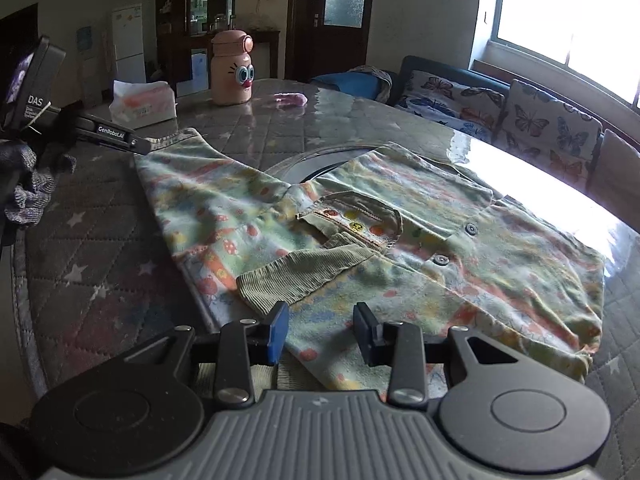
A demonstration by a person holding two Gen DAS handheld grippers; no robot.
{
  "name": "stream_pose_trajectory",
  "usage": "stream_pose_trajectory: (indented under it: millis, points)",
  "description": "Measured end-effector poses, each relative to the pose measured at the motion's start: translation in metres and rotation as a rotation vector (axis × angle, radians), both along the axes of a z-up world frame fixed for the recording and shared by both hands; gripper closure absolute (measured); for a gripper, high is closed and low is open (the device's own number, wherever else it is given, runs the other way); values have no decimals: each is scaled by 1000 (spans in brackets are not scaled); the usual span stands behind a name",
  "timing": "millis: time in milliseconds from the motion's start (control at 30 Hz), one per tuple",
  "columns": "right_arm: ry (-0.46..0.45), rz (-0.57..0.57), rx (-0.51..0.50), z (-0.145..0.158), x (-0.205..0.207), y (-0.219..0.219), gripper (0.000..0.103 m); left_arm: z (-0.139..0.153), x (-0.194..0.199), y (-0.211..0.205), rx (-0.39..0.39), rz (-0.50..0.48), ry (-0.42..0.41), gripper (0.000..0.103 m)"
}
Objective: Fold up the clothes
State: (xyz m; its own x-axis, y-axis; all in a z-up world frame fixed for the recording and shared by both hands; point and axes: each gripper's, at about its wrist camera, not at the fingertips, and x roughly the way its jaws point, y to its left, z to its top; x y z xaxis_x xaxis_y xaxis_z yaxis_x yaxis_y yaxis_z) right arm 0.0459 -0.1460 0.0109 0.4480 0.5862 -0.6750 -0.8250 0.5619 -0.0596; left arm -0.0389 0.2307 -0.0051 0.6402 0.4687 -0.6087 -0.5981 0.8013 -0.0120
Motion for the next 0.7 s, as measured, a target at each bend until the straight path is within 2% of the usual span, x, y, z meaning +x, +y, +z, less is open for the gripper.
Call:
stream_pose_trajectory:
  millis: [167, 500, 600, 667, 700]
  points:
    - [1, -4, 4, 2, 0, -2, 67, -7, -1, 25, -54, 70, 1, 68]
    - [1, -14, 23, 7, 0, -6, 67, -10, 2, 27, -66, 51, -5, 69]
    - [1, -19, 30, 8, -1, -8, 67, -11, 3, 28, -67, 41, -11, 77]
    - [0, -24, 34, 9, -1, -9, 67, -11, 3, 30, -71, 42, -15, 89]
    - [0, -26, 36, 9, -2, -10, 67, -11, 3, 31, -77, 44, -20, 91]
